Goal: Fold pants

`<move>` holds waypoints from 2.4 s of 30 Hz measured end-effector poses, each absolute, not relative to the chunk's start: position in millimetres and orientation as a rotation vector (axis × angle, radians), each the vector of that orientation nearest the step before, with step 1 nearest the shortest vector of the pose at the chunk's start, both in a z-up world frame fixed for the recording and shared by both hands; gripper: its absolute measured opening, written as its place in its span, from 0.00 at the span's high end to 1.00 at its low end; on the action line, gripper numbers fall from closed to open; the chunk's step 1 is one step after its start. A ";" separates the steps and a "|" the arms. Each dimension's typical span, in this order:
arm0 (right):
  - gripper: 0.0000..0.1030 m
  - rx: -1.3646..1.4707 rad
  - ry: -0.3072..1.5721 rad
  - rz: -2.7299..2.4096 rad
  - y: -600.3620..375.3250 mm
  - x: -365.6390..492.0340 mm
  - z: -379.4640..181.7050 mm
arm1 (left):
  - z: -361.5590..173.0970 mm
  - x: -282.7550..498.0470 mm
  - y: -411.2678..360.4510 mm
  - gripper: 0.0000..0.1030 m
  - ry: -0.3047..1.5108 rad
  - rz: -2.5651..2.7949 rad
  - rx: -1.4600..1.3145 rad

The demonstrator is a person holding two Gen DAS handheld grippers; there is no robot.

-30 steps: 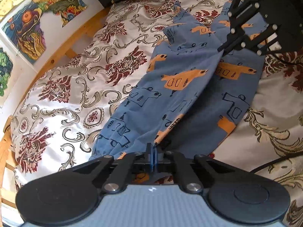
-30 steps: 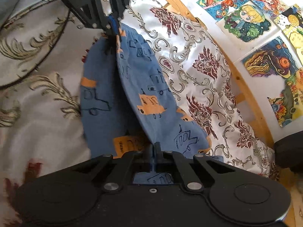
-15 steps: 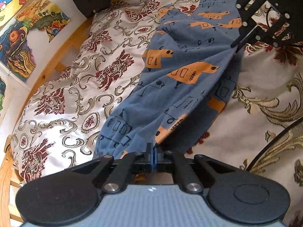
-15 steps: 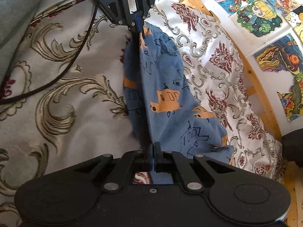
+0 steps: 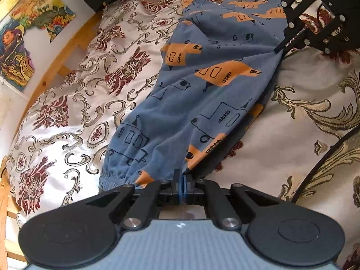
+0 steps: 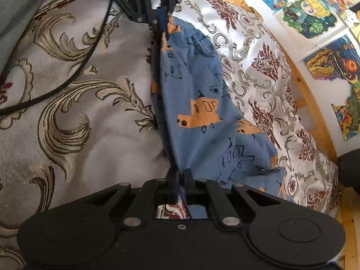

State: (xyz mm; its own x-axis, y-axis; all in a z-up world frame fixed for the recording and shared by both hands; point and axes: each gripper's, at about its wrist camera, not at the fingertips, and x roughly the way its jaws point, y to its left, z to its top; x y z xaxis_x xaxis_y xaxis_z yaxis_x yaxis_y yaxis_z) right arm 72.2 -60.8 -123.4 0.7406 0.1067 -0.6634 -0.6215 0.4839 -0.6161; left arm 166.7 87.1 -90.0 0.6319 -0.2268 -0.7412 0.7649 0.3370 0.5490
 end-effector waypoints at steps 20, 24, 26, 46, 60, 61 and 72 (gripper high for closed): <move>0.01 -0.357 0.697 0.278 -218.1 86.8 -27.7 | -27.2 132.7 -5.7 0.13 0.653 -0.659 0.609; 0.01 -0.320 0.716 0.236 -251.6 86.9 -25.1 | -33.6 117.3 -51.2 0.13 0.684 -0.652 0.565; 0.01 -0.208 0.754 0.236 -272.1 94.2 -21.5 | -38.4 113.9 -72.0 0.13 0.696 -0.628 0.544; 0.21 0.079 0.808 0.273 -326.6 164.4 -41.7 | -83.2 133.9 -147.1 0.72 0.804 -0.336 0.533; 0.34 0.237 0.878 0.157 -382.6 287.7 -55.5 | -82.3 197.7 -90.0 0.98 0.946 -0.414 0.147; 0.34 0.253 0.891 0.125 -387.8 296.0 -56.8 | -80.9 202.8 -84.6 0.98 0.950 -0.413 0.119; 0.68 0.612 0.929 -0.043 -440.3 348.6 -75.0 | -75.4 226.8 -59.0 0.98 0.977 -0.422 -0.039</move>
